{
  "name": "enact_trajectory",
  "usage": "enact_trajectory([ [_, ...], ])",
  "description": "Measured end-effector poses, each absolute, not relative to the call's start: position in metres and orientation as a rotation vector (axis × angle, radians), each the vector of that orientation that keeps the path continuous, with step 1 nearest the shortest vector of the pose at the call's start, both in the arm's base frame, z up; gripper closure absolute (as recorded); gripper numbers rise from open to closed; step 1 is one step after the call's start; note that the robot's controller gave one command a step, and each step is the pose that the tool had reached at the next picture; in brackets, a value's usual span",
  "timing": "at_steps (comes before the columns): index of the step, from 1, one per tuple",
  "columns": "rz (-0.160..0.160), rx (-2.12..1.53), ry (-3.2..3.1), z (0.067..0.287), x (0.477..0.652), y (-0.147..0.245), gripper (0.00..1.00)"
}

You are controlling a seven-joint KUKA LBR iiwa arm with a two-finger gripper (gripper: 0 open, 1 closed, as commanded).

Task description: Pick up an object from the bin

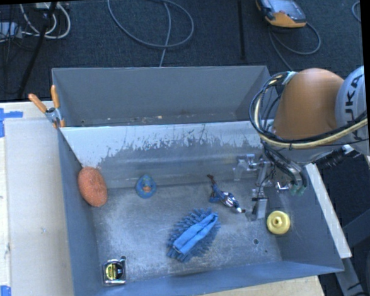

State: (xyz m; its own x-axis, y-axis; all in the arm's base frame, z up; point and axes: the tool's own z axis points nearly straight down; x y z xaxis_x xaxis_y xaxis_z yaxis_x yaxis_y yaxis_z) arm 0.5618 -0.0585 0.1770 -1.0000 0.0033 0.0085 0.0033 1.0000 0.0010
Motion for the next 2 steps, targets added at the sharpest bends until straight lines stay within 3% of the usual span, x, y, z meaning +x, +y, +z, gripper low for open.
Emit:
enact_trajectory([
  [1,0.0,-0.003,-3.141,0.181,0.563,-0.058,0.0],
  [2,0.001,-0.044,-3.148,0.13,0.575,-0.027,0.0],
])
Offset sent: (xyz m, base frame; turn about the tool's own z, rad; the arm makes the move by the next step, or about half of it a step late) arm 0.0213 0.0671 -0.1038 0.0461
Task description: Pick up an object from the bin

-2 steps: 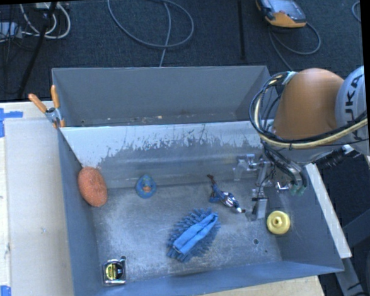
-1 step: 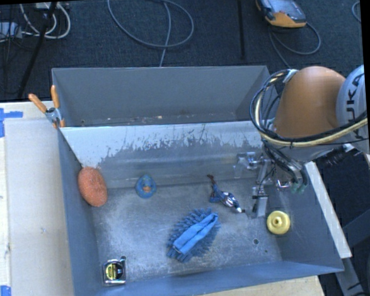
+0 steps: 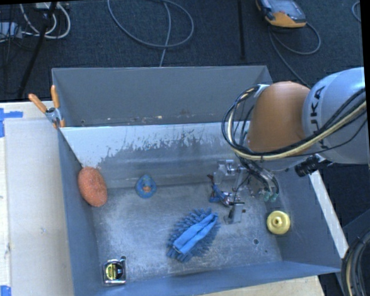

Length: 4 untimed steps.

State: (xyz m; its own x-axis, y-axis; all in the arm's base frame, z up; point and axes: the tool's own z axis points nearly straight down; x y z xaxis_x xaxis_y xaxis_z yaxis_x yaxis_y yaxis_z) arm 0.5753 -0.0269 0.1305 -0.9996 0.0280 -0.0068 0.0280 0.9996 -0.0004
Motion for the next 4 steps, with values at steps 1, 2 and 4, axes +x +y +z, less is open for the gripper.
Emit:
enact_trajectory([
  [1,0.001,-0.014,3.144,0.092,0.562,0.007,0.0],
  [2,0.0,-0.103,3.142,0.079,0.555,0.021,0.0],
  [4,0.001,-0.446,3.112,0.07,0.543,0.038,1.0],
])
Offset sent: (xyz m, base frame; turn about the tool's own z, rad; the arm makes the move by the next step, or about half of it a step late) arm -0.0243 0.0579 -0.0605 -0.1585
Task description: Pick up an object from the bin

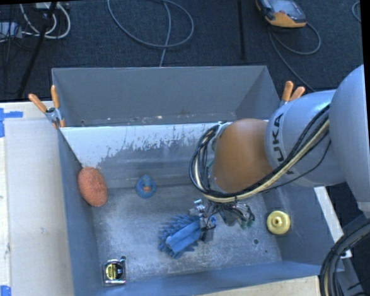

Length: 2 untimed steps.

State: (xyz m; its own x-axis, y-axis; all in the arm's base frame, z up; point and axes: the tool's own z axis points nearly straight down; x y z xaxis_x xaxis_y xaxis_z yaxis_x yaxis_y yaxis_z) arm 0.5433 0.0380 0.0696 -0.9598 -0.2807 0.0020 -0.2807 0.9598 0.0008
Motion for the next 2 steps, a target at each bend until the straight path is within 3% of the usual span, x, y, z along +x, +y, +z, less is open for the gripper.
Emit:
enact_trajectory([
  [1,0.0,0.446,-3.11,0.1815,0.5396,0.0237,1.0],
  [2,0.0,0.446,-3.11,0.1815,0.5396,0.0237,1.0],
])
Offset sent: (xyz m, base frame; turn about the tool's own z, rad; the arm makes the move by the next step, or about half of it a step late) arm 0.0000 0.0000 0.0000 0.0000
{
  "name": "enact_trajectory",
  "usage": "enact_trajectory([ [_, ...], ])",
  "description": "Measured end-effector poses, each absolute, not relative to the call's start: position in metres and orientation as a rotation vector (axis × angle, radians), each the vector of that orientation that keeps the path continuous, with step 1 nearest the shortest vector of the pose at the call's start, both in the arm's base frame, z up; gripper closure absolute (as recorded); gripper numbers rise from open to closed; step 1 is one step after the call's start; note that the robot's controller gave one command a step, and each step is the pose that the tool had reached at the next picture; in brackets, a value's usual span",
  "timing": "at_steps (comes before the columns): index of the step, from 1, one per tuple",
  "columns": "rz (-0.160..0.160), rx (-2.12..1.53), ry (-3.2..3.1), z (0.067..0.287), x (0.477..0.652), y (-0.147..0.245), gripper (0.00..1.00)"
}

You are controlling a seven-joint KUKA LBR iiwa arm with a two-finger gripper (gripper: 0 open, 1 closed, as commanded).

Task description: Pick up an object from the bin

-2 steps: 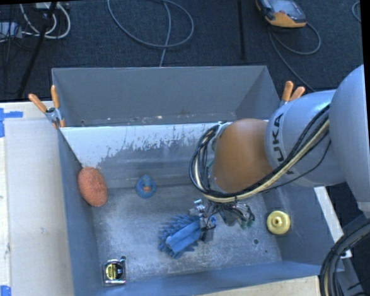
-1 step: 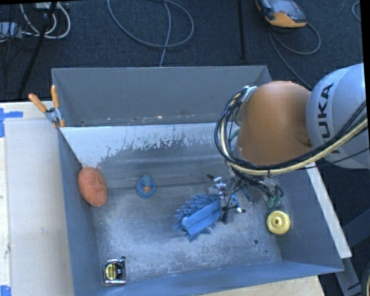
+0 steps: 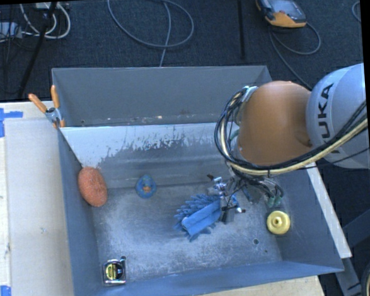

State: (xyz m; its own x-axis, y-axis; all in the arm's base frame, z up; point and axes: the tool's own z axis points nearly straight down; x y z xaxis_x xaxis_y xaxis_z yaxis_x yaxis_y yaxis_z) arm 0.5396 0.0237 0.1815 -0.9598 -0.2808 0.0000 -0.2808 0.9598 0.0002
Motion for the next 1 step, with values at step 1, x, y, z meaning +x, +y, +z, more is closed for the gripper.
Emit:
enact_trajectory([
  [1,0.0,0.444,-3.112,0.2901,0.564,0.0338,1.0],
])
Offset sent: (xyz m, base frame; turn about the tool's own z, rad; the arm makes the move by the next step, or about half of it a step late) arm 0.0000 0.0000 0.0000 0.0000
